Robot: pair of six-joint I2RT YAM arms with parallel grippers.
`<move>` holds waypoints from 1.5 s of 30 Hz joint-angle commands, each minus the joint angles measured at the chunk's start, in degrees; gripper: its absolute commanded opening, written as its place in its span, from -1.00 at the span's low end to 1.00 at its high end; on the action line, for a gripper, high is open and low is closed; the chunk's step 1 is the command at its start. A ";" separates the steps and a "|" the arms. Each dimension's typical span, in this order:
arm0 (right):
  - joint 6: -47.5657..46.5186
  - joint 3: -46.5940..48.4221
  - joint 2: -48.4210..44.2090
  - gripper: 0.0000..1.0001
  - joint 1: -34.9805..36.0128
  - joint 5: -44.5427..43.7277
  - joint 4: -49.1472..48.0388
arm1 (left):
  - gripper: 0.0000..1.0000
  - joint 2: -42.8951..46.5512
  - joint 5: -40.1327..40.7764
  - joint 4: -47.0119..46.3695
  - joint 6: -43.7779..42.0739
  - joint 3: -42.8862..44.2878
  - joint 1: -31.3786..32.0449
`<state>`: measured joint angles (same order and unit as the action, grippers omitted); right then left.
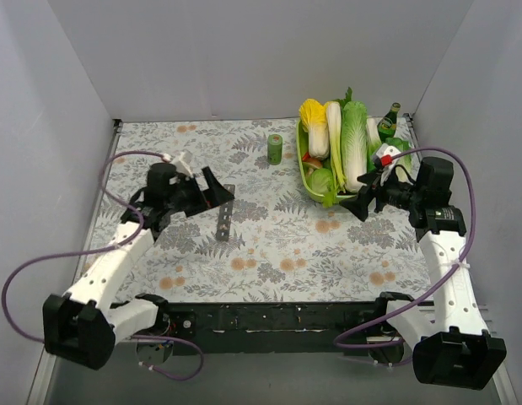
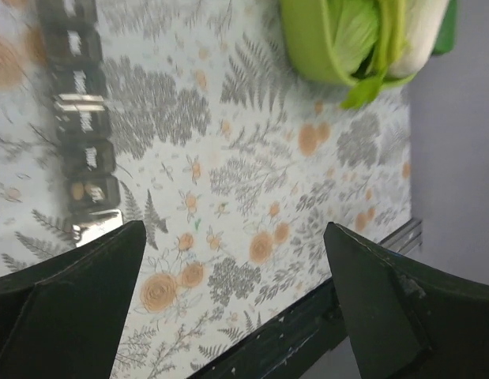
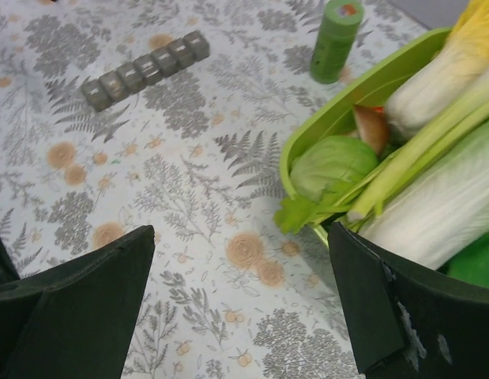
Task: Sort the pills into containers
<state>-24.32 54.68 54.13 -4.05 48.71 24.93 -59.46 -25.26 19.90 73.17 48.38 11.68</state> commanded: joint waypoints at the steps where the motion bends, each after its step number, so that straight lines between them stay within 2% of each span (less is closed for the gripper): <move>1: -4.16 -4.21 0.10 0.96 0.71 7.37 -0.66 | 0.96 -9.43 16.62 6.72 1.53 3.11 14.22; 2: -3.99 -4.66 0.10 0.96 0.71 6.58 -1.28 | 0.96 -11.62 21.43 7.95 2.06 3.47 15.12; 5: -3.55 -5.72 0.36 0.96 0.80 6.13 -1.37 | 0.96 -18.31 27.86 8.75 2.16 4.88 16.96; 12: -2.14 -9.06 -0.42 0.96 0.89 6.22 -4.18 | 0.94 -26.22 34.92 9.10 -0.39 8.75 18.11; 17: -1.88 -10.55 -0.87 0.96 0.89 6.49 -5.42 | 0.86 -30.71 34.66 9.37 -1.62 9.71 18.11; 23: -1.26 -11.43 -1.57 0.96 0.80 6.66 -6.38 | 0.74 -32.03 35.10 10.07 -1.71 9.63 18.73; 30: -0.65 -11.96 -2.18 0.96 0.80 6.75 -6.73 | 0.58 -34.05 32.55 10.16 0.22 9.98 22.41; 39: -0.56 -11.79 -2.54 0.96 0.80 6.84 -6.30 | 0.60 -36.33 27.81 7.97 3.21 12.70 28.82; 42: -1.34 -11.09 -2.10 0.96 0.89 7.37 -4.98 | 0.64 -38.09 23.52 5.59 3.74 14.72 29.80; 45: -2.49 -10.03 -0.61 0.96 1.24 7.80 -2.44 | 0.70 -37.93 22.88 4.89 4.53 16.13 29.98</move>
<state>-25.54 42.54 52.49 -3.33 54.43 20.18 -97.78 0.75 27.59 76.25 61.49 41.25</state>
